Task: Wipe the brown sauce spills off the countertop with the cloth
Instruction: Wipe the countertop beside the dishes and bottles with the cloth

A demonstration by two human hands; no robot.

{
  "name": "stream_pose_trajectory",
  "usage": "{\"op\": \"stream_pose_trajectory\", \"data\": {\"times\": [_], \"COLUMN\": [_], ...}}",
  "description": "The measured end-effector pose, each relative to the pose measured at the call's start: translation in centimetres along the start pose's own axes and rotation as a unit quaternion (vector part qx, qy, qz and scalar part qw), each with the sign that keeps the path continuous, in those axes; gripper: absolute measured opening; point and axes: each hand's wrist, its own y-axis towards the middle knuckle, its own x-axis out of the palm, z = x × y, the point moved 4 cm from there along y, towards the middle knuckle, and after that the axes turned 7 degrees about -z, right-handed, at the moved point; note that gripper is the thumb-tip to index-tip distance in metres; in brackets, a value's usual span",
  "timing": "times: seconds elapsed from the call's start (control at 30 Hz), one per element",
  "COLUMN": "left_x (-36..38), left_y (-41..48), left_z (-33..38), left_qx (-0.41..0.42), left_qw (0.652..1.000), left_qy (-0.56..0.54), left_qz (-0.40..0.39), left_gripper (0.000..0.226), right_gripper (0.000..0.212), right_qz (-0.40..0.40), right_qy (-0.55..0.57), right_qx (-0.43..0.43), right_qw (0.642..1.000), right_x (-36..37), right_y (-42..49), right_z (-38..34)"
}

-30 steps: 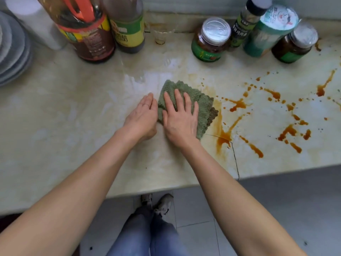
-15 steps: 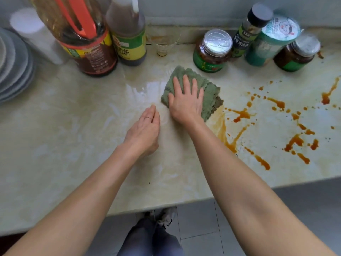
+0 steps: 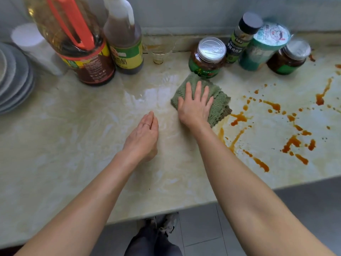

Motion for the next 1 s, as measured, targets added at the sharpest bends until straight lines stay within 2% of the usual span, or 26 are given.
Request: {"op": "stream_pose_trajectory", "data": {"times": [0.17,0.23,0.43,0.57,0.63,0.7,0.77,0.9,1.0], "left_x": [0.0,0.1,0.4,0.6,0.7,0.8,0.7,0.7,0.7], "left_y": [-0.1,-0.1,0.2,0.3,0.4,0.4,0.4,0.3,0.4], "left_z": [0.0,0.1,-0.3,-0.2,-0.2,-0.2,-0.2,-0.2,-0.3], "left_qx": [0.001,0.000,0.003,-0.001,-0.002,-0.008,-0.009,-0.010,-0.013], "left_qw": [1.000,1.000,1.000,1.000,1.000,1.000,1.000,1.000,1.000], "left_qy": [-0.003,0.003,0.006,0.002,0.001,0.002,0.005,0.009,0.007], "left_qz": [0.000,-0.003,-0.002,0.010,0.013,0.014,0.010,-0.001,-0.002], "left_gripper": [0.077,0.078,0.078,0.078,0.078,0.078,0.079,0.082,0.080], "right_gripper": [0.062,0.061,0.059,0.058,0.058,0.058,0.057,0.058,0.059], "right_qz": [0.036,0.021,0.004,0.030,0.019,-0.006,-0.007,-0.003,0.011], "right_qy": [-0.004,-0.011,-0.004,-0.003,-0.006,-0.028,-0.040,-0.036,-0.035], "right_qx": [-0.084,-0.102,-0.062,-0.138,-0.184,-0.210,-0.211,-0.151,-0.208], "right_qw": [0.996,0.995,0.998,0.990,0.983,0.977,0.977,0.988,0.977], "right_x": [2.4,2.8,0.5,3.4,5.0,5.6,4.8,4.0,5.5], "right_y": [-7.5,-8.0,-2.6,-10.7,-15.5,-16.6,-14.4,-10.7,-15.7], "right_z": [0.3,1.0,0.9,1.2,1.8,2.8,2.8,1.6,1.5]}}
